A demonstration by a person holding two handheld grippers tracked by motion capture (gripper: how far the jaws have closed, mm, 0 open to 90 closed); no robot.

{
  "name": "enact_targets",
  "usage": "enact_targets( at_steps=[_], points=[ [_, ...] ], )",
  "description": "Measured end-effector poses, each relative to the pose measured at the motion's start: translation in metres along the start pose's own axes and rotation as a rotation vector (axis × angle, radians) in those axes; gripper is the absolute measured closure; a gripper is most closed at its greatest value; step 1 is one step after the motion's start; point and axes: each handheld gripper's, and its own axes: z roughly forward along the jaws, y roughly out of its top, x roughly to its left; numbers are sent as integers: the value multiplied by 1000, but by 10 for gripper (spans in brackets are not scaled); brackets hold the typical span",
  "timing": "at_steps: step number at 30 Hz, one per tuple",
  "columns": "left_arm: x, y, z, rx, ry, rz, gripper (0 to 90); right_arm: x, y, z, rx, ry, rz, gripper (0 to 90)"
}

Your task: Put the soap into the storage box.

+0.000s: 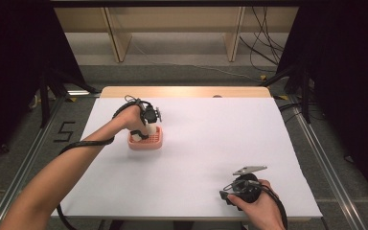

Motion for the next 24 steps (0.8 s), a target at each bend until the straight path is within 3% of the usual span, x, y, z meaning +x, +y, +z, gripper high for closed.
enact_targets(
  at_steps=[9, 12, 14, 24],
  points=[
    [-1, 1, 4, 3, -8, 18, 490, 0, 0, 0, 1, 1, 0, 441],
    [0, 1, 4, -4, -4, 16, 490, 0, 0, 0, 1, 1, 0, 441],
    [1, 1, 4, -6, -5, 11, 490, 2, 0, 0, 7, 5, 26, 441],
    [3, 1, 6, -24, -12, -9, 489, 0, 0, 0, 2, 3, 1, 441]
  ],
)
